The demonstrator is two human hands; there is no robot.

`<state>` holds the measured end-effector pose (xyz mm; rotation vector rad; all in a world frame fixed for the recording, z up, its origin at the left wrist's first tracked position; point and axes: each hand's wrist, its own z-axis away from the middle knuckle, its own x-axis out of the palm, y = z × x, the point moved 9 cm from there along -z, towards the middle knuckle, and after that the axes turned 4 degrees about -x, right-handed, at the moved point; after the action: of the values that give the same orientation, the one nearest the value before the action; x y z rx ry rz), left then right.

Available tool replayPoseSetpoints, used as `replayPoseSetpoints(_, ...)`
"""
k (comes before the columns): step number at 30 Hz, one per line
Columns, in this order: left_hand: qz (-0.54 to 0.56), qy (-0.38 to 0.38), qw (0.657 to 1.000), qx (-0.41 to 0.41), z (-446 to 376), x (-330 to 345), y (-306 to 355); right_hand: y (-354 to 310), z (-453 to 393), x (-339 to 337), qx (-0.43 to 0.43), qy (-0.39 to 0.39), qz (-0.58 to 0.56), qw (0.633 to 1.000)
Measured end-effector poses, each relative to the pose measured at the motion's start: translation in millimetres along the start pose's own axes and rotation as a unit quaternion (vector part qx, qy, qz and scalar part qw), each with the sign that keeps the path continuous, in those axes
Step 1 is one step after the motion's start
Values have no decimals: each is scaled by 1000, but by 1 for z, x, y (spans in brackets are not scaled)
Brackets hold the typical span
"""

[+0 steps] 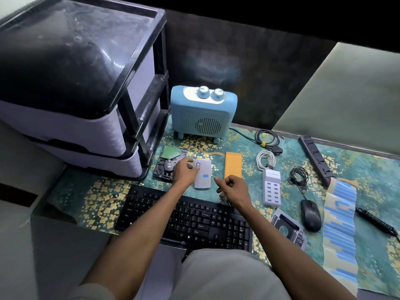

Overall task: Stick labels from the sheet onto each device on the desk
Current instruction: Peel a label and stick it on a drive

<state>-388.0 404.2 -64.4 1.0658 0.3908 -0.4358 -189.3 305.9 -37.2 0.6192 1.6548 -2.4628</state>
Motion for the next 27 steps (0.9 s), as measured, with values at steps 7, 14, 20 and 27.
replayPoseSetpoints(7, -63, 142, 987, 39, 32, -9, 24, 8, 0, -16, -4, 9, -28, 1000)
replayPoseSetpoints(14, -29, 115, 983, 139, 70, 58, 76, 43, 15, -81, 20, 80, -41, 996)
replayPoseSetpoints(20, -24, 23, 984, 175, 95, 150, 96, 89, 39, -158, 53, 179, -71, 980)
replayPoseSetpoints(27, -83, -112, 970, 200, 161, 278, 136, 160, 92, -267, 131, 330, -70, 932)
